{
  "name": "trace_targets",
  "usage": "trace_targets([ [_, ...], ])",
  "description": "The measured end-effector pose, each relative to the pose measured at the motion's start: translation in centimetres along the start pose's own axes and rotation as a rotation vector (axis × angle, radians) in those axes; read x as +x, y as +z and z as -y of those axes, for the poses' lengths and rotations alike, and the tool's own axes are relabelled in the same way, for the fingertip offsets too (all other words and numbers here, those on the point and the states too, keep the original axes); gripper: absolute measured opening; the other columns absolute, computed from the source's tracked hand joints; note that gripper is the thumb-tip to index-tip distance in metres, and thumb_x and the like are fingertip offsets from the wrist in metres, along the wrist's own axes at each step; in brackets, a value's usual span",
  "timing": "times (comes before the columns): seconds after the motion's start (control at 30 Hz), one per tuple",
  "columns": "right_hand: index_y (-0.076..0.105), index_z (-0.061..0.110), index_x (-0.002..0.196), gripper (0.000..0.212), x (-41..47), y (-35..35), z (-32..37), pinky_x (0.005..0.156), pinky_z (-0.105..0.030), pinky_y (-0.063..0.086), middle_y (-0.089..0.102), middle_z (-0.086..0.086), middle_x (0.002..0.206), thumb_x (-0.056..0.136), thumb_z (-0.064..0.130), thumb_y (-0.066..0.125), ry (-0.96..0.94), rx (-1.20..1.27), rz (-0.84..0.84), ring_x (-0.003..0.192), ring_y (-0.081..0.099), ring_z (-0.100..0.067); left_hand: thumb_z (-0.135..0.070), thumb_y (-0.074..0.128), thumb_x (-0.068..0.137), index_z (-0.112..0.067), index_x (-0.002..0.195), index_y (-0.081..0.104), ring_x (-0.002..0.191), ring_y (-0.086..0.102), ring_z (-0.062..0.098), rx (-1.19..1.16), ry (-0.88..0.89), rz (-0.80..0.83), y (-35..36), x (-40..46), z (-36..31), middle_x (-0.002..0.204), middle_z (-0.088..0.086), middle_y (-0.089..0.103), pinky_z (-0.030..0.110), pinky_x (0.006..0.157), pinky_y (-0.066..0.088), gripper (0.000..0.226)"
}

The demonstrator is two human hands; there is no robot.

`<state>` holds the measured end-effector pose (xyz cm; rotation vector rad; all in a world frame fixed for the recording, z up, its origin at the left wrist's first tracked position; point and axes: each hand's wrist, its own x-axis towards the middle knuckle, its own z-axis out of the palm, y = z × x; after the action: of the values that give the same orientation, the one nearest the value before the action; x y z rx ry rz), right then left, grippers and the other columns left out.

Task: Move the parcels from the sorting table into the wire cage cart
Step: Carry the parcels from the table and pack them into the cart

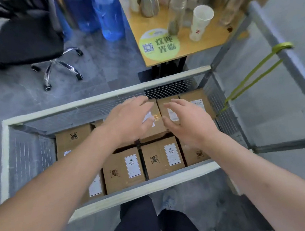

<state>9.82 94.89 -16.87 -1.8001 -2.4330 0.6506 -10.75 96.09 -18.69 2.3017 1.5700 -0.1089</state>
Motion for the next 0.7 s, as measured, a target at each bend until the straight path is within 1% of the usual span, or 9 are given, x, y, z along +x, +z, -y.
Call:
trace_targets([
  [0.07, 0.055, 0.022, 0.148, 0.049, -2.0, -2.3, 1.0, 0.102, -0.036, 0.046, 0.053, 0.001, 0.152, 0.106, 0.045, 0.048, 0.018, -0.028, -0.030, 0.134, 0.052, -0.020, -0.049, 0.042, 0.106, -0.027, 0.157, 0.040, 0.151, 0.031, 0.021, 0.005, 0.043, -0.034, -2.3, -0.8, -1.0, 0.165, -0.004, 0.032, 0.042, 0.118, 0.036, 0.056],
  [0.17, 0.058, 0.023, 0.143, 0.046, -4.3, -4.5, 2.1, 0.094, -0.038, 0.051, 0.059, 0.001, 0.145, 0.105, 0.045, 0.049, 0.082, -0.046, -0.091, 0.126, 0.058, -0.021, -0.047, 0.044, 0.106, -0.026, 0.157, 0.041, 0.151, 0.031, 0.018, 0.005, 0.129, -0.066, -5.1, -1.5, -2.3, 0.165, -0.005, 0.033, 0.040, 0.118, 0.035, 0.055],
  [0.3, 0.055, 0.028, 0.147, 0.049, -7.4, -6.3, 3.7, 0.104, -0.036, 0.047, 0.051, 0.003, 0.155, 0.104, 0.050, 0.047, 0.230, -0.035, -0.191, 0.134, 0.054, -0.019, -0.044, 0.041, 0.108, -0.027, 0.159, 0.036, 0.152, 0.027, 0.013, 0.021, 0.281, -0.060, -8.0, -1.8, -3.6, 0.167, -0.008, 0.028, 0.032, 0.117, 0.032, 0.055],
  [0.4, 0.057, 0.027, 0.146, 0.047, -9.9, -7.1, 5.6, 0.100, -0.036, 0.048, 0.054, 0.005, 0.150, 0.105, 0.047, 0.048, 0.347, -0.054, -0.263, 0.132, 0.055, -0.018, -0.043, 0.041, 0.108, -0.027, 0.160, 0.036, 0.152, 0.026, 0.012, 0.033, 0.422, -0.062, -9.8, -2.0, -4.7, 0.167, -0.008, 0.028, 0.030, 0.118, 0.030, 0.054],
  [0.47, 0.056, 0.028, 0.146, 0.049, -11.7, -7.4, 6.9, 0.104, -0.037, 0.047, 0.054, 0.005, 0.151, 0.104, 0.051, 0.047, 0.440, -0.058, -0.306, 0.134, 0.054, -0.018, -0.042, 0.042, 0.108, -0.025, 0.159, 0.038, 0.152, 0.028, 0.013, 0.057, 0.529, -0.072, -10.9, -2.5, -5.7, 0.166, -0.005, 0.030, 0.031, 0.119, 0.030, 0.054],
  [0.57, 0.056, 0.030, 0.147, 0.052, -14.6, -8.0, 8.7, 0.109, -0.037, 0.044, 0.052, 0.005, 0.154, 0.103, 0.055, 0.046, 0.562, -0.053, -0.391, 0.137, 0.051, -0.016, -0.041, 0.043, 0.108, -0.024, 0.159, 0.039, 0.151, 0.029, 0.015, 0.105, 0.675, -0.085, -12.6, -3.5, -7.4, 0.166, -0.005, 0.031, 0.029, 0.118, 0.029, 0.053],
  [0.63, 0.055, 0.029, 0.148, 0.053, -16.8, -8.6, 10.0, 0.109, -0.038, 0.043, 0.052, 0.004, 0.154, 0.103, 0.056, 0.046, 0.634, -0.046, -0.442, 0.137, 0.051, -0.017, -0.043, 0.042, 0.108, -0.024, 0.158, 0.039, 0.152, 0.028, 0.017, 0.123, 0.761, -0.082, -13.6, -4.4, -8.5, 0.166, -0.004, 0.031, 0.030, 0.120, 0.026, 0.054],
  [0.7, 0.054, 0.030, 0.149, 0.055, -19.2, -9.0, 11.1, 0.111, -0.040, 0.044, 0.050, 0.002, 0.156, 0.102, 0.058, 0.045, 0.709, -0.044, -0.477, 0.139, 0.049, -0.019, -0.045, 0.042, 0.107, -0.026, 0.158, 0.039, 0.153, 0.027, 0.020, 0.124, 0.830, -0.077, -14.3, -5.3, -10.0, 0.166, -0.003, 0.030, 0.038, 0.121, 0.031, 0.055],
])
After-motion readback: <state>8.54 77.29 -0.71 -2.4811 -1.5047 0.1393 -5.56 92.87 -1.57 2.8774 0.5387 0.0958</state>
